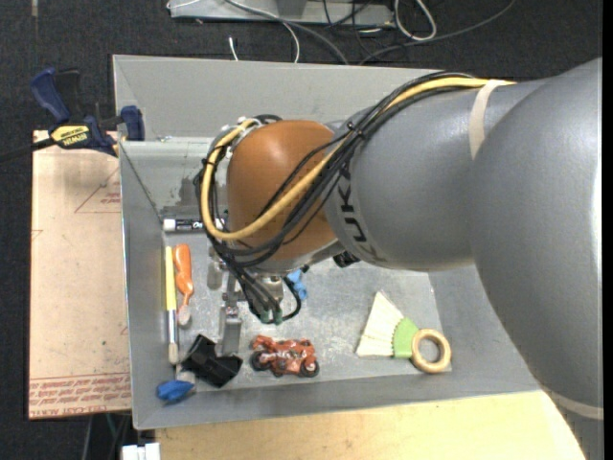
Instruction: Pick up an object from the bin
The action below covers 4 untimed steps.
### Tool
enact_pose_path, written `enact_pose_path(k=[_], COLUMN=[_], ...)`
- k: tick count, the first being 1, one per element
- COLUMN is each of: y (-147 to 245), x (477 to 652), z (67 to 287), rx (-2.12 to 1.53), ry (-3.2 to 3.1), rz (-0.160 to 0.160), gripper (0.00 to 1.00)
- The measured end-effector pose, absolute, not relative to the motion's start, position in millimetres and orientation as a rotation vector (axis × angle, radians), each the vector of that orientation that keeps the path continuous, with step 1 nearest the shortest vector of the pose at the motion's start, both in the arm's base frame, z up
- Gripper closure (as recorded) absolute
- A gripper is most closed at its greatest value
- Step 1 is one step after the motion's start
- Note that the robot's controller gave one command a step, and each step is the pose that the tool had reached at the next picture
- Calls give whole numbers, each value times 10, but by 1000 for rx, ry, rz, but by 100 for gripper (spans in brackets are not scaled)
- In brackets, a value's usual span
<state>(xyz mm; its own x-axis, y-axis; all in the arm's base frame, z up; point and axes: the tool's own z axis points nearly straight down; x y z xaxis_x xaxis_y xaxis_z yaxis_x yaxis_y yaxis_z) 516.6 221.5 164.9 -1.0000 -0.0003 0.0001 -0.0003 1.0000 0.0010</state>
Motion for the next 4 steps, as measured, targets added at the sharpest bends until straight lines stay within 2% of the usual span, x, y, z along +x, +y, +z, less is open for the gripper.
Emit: enact_pose_path(k=[1, 2, 3, 4], y=[2261, 2246, 2367, 2297], x=[4870, 4939, 4848, 4826], z=[890, 1035, 1028, 848], rx=[-28, -34, -49, -210], ry=[-3133, -3141, -3132, -3119], rz=[-2, -4, -6, 4], gripper=[0, 0, 0, 0])
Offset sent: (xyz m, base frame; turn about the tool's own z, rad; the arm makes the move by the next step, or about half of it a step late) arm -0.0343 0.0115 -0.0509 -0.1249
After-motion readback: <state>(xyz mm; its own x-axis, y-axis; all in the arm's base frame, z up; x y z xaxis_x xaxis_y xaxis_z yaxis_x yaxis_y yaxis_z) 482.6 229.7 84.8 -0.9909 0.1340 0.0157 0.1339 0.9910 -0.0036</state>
